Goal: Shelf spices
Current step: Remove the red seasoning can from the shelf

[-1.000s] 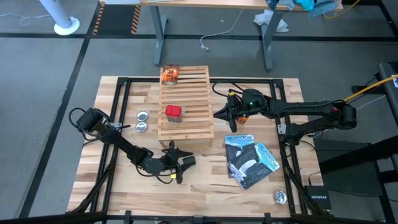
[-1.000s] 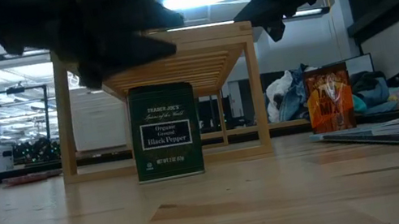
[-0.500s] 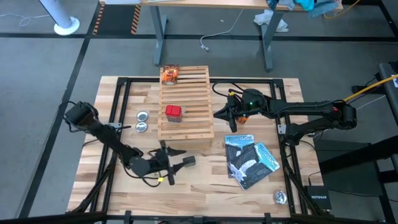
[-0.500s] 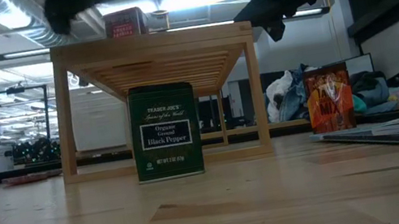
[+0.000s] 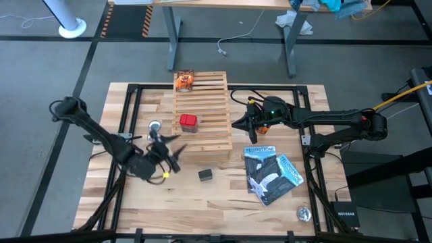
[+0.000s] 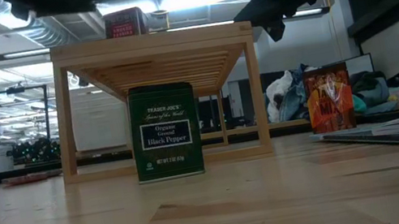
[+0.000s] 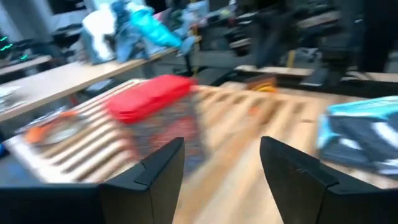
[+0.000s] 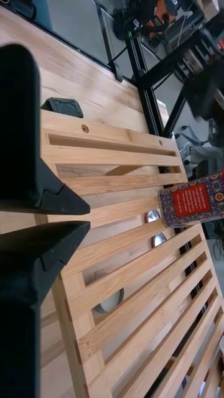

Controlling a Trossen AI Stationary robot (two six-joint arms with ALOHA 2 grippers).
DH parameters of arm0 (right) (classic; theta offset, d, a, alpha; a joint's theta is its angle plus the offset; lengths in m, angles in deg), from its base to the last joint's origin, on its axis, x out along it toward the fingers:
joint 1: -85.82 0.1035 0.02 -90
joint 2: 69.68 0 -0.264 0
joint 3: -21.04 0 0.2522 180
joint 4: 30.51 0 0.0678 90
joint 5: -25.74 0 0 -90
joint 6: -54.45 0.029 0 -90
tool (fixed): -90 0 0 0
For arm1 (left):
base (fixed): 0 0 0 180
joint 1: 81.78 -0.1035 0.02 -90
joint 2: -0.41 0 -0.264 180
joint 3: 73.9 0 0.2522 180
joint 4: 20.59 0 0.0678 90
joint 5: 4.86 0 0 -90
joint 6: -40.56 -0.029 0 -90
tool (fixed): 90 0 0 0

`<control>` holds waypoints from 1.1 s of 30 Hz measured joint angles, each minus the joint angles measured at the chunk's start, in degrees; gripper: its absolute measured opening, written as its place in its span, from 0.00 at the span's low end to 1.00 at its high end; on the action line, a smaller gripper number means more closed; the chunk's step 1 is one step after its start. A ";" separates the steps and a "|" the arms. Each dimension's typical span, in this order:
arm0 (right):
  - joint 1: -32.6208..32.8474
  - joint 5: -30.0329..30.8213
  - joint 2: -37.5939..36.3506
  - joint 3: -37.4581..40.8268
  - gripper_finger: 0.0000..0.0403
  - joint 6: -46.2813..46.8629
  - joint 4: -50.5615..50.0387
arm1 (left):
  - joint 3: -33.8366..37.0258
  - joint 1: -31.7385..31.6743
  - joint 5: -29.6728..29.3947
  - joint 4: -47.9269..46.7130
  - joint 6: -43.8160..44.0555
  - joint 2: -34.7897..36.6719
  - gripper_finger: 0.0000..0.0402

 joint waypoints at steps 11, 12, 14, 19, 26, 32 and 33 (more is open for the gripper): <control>0.00 0.00 0.00 0.00 0.08 0.00 -0.01 | 0.04 -8.36 10.65 -22.91 6.70 17.19 0.51; 0.00 0.00 0.00 0.00 0.08 0.00 0.00 | 0.04 -9.33 11.96 -24.02 6.72 18.14 0.51; 0.00 0.00 0.00 0.00 0.08 0.00 0.00 | 0.04 -11.27 15.10 -25.34 6.44 19.43 0.51; -0.02 -1.40 0.00 0.00 0.08 -1.43 -0.44 | 0.04 -14.86 22.80 -25.87 1.97 20.07 0.51; -0.02 -0.30 0.00 0.00 0.08 -3.83 -0.09 | 0.04 -18.17 25.82 -25.84 -3.42 20.07 0.51; -0.02 1.57 0.00 0.00 0.08 -4.21 0.10 | 0.04 -22.85 31.06 -25.86 -3.58 20.04 0.51; -0.02 1.59 0.00 0.00 0.08 -3.97 0.30 | 0.12 -23.75 32.30 -25.75 -3.60 20.04 0.51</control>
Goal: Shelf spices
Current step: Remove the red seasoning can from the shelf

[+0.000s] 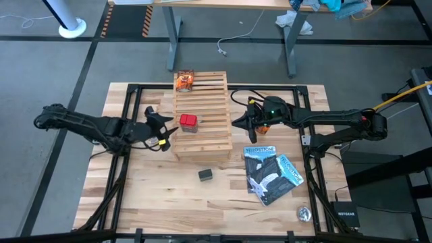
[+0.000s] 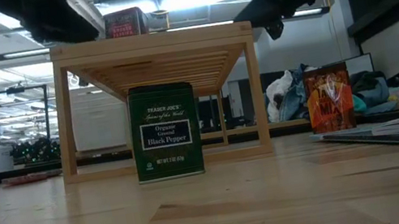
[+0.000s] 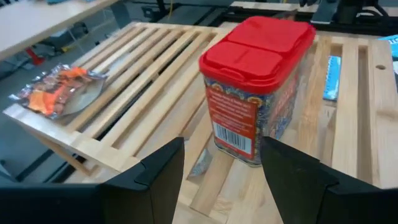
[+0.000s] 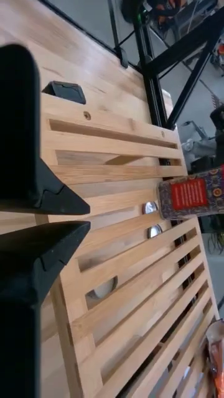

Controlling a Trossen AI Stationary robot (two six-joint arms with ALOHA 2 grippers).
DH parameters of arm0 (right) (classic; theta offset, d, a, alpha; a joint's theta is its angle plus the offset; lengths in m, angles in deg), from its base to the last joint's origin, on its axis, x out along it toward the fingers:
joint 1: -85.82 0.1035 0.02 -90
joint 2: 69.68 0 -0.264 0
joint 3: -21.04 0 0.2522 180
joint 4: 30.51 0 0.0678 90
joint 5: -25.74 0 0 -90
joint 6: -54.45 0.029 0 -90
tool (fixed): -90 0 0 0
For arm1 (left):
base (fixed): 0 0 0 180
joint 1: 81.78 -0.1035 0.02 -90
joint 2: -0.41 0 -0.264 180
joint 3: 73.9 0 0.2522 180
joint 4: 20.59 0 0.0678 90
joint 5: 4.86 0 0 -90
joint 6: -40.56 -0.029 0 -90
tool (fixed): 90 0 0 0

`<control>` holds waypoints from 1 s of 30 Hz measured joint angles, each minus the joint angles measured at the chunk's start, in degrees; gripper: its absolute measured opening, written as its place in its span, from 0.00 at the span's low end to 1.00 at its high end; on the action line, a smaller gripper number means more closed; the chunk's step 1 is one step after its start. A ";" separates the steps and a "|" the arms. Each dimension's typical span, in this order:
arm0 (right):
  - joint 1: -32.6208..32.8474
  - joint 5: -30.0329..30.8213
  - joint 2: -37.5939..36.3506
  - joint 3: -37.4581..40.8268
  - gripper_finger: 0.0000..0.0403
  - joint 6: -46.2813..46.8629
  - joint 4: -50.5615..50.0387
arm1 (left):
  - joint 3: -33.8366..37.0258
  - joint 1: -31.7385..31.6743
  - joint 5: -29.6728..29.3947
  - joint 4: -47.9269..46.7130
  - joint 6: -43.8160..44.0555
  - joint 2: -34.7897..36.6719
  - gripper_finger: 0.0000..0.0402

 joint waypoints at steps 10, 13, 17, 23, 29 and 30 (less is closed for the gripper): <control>0.00 -7.00 -0.02 -0.02 0.08 -2.04 13.01 | 0.78 -5.25 8.80 0.93 -2.66 -0.02 0.51; 0.02 -7.95 -0.02 0.00 0.08 -2.19 13.34 | 0.80 -6.23 12.14 2.76 -4.27 -0.02 0.51; 0.00 -7.95 -0.02 -0.02 0.08 -2.15 12.46 | 0.80 -7.58 14.48 3.39 -5.93 -0.02 0.51; 0.01 -7.95 -0.02 0.00 0.08 -2.15 12.05 | 0.82 -10.67 19.61 4.51 -8.63 -0.61 0.51; 0.00 -7.95 -0.02 0.00 0.08 -2.19 11.96 | 0.82 -14.45 25.41 7.97 -12.97 -4.15 0.51; 0.01 -7.95 -0.02 0.00 0.08 -2.19 11.91 | 0.82 -15.03 26.15 8.46 -13.34 -4.85 0.51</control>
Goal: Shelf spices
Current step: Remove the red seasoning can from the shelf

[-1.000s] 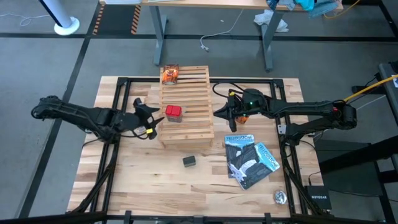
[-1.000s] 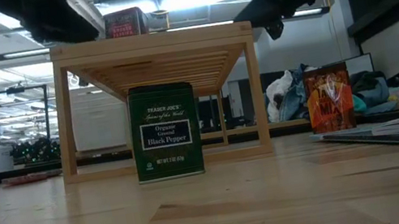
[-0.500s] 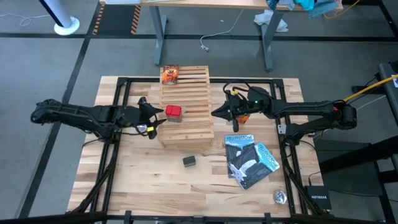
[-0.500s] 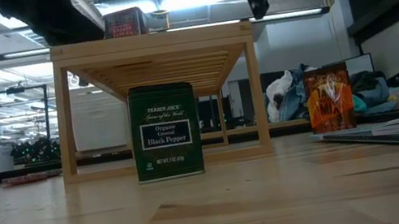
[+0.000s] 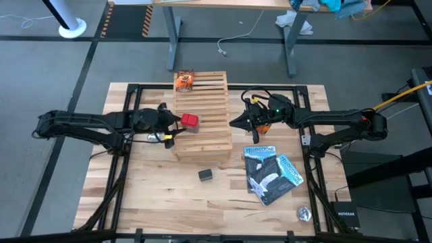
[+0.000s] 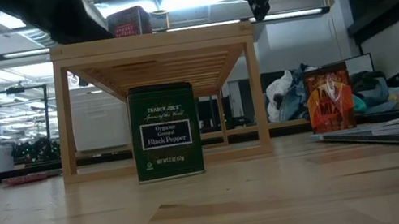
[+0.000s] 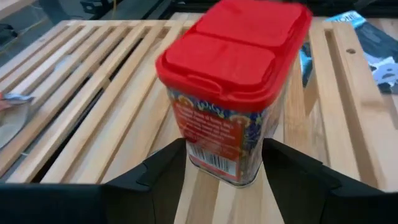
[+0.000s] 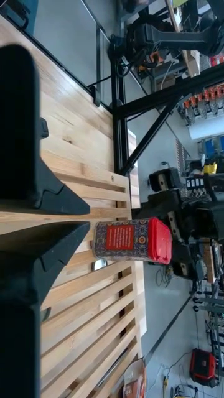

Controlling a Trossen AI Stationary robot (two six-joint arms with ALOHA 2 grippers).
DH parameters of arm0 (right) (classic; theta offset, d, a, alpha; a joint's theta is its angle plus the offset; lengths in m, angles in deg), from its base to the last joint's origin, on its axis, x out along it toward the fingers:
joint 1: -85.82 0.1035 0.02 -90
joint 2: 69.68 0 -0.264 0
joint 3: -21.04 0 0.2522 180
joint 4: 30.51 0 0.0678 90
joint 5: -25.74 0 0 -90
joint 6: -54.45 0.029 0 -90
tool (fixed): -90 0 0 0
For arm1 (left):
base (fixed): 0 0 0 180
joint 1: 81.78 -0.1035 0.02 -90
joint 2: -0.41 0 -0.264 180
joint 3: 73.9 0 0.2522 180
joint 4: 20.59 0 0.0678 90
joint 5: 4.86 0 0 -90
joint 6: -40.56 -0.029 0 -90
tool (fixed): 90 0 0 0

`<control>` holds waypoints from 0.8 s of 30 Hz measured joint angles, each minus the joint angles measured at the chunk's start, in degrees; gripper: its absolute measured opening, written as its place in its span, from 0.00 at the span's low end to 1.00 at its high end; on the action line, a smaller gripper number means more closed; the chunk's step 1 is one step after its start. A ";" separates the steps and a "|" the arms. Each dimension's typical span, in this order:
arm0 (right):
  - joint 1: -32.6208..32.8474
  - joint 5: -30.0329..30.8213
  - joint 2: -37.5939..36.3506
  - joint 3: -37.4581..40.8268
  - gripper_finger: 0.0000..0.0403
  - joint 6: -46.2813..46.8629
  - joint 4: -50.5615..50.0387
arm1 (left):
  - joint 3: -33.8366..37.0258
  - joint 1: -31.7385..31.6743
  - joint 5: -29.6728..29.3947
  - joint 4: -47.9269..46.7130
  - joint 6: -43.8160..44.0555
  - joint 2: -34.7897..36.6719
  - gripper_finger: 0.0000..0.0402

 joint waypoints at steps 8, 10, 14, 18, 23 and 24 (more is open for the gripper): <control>0.00 0.01 0.00 0.00 0.08 -0.03 -0.23 | 0.00 -3.22 6.82 4.86 -4.30 -4.86 0.51; -0.01 0.02 0.00 0.00 0.08 -0.03 -0.25 | 0.00 -3.25 7.37 6.05 -5.66 -5.44 0.51; 0.01 0.01 0.00 0.00 0.08 0.29 -0.25 | 0.00 -3.21 7.40 7.05 -7.53 -5.46 0.51; 0.05 0.71 0.00 0.00 0.08 1.95 -0.25 | 0.00 -3.21 7.37 8.37 -9.18 -5.16 0.51; 2.37 3.95 2.21 0.00 0.08 3.09 1.60 | 0.00 -3.21 7.28 8.40 -10.48 -5.14 0.51; 3.36 4.46 3.27 0.00 0.08 3.08 3.15 | 0.00 -3.22 7.20 8.42 -10.81 -5.14 0.51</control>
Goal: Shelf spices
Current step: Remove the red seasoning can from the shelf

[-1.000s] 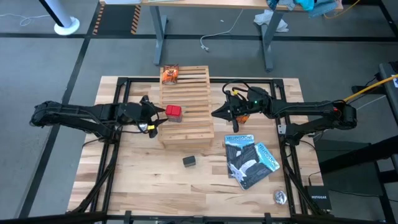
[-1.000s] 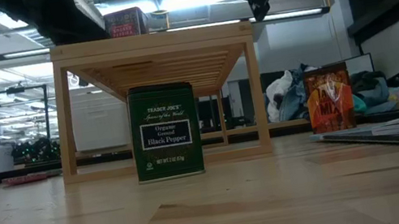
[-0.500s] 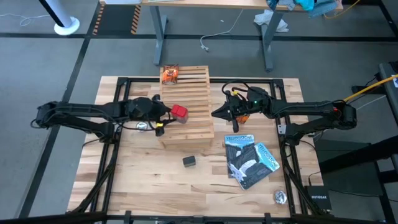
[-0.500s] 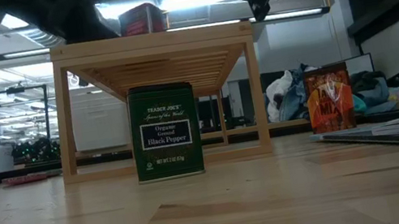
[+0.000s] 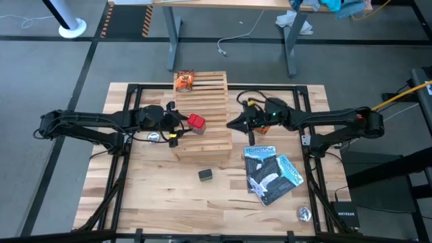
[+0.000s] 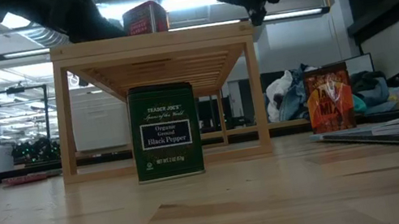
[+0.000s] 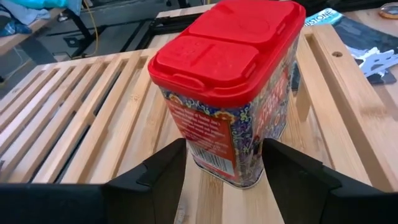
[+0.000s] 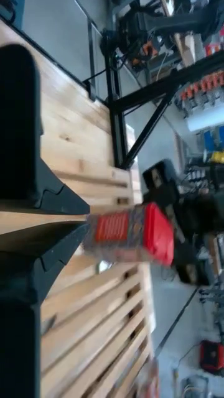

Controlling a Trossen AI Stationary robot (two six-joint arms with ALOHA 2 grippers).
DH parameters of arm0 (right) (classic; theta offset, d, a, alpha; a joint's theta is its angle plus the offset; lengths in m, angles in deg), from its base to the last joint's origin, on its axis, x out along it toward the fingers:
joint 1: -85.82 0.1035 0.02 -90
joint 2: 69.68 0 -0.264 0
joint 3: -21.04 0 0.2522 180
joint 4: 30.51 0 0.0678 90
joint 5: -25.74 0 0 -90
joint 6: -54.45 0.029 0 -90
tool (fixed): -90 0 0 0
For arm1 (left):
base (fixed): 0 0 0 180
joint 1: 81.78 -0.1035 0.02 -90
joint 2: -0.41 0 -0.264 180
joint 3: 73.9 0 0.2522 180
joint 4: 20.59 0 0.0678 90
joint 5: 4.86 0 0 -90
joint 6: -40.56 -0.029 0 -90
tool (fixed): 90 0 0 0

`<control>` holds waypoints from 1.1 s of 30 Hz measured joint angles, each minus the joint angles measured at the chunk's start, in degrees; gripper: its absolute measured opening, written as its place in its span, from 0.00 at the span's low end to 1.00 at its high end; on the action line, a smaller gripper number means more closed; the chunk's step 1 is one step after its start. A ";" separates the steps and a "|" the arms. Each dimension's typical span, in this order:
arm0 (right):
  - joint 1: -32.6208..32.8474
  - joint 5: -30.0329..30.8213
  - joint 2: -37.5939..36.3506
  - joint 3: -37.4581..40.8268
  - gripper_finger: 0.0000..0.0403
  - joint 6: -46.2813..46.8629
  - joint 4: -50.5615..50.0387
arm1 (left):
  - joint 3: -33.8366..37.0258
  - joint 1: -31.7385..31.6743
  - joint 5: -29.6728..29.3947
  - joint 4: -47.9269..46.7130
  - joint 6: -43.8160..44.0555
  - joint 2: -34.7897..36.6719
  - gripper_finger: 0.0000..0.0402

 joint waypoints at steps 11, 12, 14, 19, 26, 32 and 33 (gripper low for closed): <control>3.43 -0.63 12.96 -0.05 0.08 3.59 18.09 | 0.00 -0.29 -0.27 -0.04 -0.57 0.05 0.51; 3.43 -0.72 13.94 -0.32 0.08 4.23 18.49 | 0.00 -0.27 -0.27 -0.05 -0.29 0.07 0.51; 3.43 -0.76 15.96 -1.45 0.08 4.64 18.85 | 0.00 -0.18 -0.26 -0.11 0.57 0.07 0.51; 3.43 -3.33 20.81 -5.82 0.08 4.67 19.12 | 0.00 -0.18 0.51 -0.14 1.59 0.07 0.51; 3.43 -4.76 24.33 -11.34 0.08 4.60 18.94 | 0.00 -0.18 0.78 -0.16 1.63 0.07 0.51; 3.41 -2.03 24.46 -12.55 0.08 4.57 19.06 | 0.00 -0.18 0.80 -0.15 1.61 0.07 0.51; 3.41 -2.01 24.46 -12.55 0.08 4.57 19.02 | 0.00 -0.18 0.80 -0.16 1.61 0.07 0.51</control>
